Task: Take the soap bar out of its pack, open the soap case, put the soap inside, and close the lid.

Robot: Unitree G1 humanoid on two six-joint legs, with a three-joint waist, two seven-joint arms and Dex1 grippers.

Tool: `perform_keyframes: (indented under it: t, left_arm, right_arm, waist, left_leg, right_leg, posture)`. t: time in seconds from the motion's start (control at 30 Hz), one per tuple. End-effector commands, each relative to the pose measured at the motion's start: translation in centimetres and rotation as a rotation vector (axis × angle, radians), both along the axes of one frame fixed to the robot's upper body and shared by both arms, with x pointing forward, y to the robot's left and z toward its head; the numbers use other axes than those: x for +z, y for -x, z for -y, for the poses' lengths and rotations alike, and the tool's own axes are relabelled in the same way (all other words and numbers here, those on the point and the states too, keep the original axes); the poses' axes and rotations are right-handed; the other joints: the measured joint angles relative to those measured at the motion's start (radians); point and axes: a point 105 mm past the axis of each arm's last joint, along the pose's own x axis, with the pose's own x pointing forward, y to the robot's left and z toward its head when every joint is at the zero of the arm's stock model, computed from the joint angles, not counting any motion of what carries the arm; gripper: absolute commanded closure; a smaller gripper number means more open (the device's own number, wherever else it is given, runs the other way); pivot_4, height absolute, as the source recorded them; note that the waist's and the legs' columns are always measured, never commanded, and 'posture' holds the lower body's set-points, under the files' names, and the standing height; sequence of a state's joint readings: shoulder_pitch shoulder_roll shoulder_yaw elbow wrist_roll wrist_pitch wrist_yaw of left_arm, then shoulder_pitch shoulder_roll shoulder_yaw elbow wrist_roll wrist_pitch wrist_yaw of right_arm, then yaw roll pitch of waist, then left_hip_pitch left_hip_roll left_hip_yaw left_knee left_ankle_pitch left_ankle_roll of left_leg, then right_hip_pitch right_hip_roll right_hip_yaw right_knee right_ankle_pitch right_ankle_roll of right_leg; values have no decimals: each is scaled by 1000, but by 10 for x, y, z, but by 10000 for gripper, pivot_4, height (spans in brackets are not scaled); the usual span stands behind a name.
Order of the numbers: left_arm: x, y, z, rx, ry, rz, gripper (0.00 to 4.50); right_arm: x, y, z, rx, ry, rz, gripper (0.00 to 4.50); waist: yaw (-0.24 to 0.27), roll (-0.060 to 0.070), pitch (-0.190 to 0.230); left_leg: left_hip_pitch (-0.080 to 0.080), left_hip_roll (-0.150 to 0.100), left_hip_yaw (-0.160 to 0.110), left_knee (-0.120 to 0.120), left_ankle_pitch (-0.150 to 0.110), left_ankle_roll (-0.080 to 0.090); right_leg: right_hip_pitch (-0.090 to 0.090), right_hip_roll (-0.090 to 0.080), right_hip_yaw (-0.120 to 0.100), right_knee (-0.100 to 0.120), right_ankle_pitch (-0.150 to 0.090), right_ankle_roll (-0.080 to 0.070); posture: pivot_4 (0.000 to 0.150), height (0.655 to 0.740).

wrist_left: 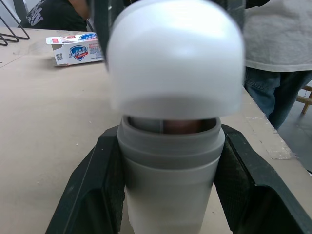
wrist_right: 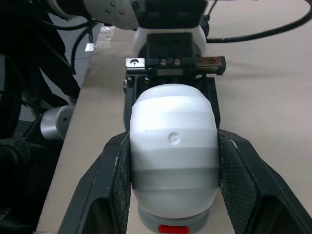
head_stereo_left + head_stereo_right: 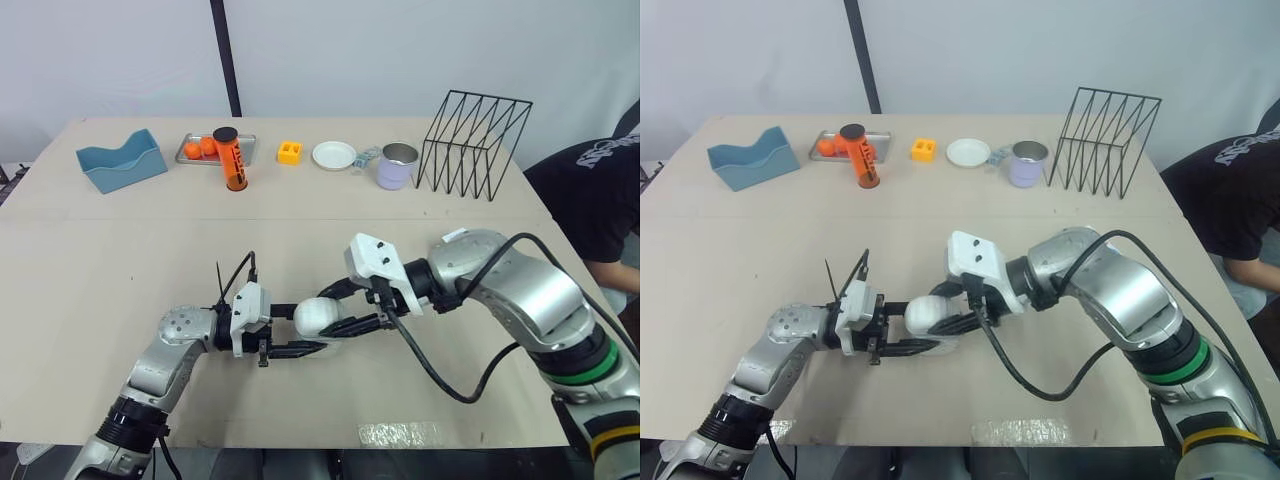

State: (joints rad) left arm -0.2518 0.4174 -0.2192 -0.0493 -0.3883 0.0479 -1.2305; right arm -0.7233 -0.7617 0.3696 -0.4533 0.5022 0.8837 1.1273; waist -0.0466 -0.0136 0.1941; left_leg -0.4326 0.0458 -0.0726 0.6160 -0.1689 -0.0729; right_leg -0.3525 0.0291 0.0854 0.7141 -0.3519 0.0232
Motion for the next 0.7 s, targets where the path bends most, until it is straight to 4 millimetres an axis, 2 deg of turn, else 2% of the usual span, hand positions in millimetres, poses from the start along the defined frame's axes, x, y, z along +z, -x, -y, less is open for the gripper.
perform_keyframes:
  t: [0.03,0.47,0.7]
  left_arm:
    - [7,2,2,-14,11,37,25548]
    - [5,3,0,-9,3,36,25548]
    - [6,4,1,-12,4,38,25548]
  right_arm:
    - [8,3,-3,19,15,37,25751]
    - [16,8,1,-1,53,-1,25751]
    - [8,8,-1,-16,67,-17,25751]
  waist:
    - [0,0,0]
    - [0,0,0]
    - [0,0,0]
  left_leg:
    - [0,0,0,0,0,0]
    - [0,0,0,0,0,0]
    - [0,0,0,0,0,0]
  right_leg:
    - [0,0,0,0,0,0]
    - [0,0,0,0,0,0]
    - [0,0,0,0,0,1]
  posture:
    - [1500,7400]
    - [1500,7400]
    - [1500,7400]
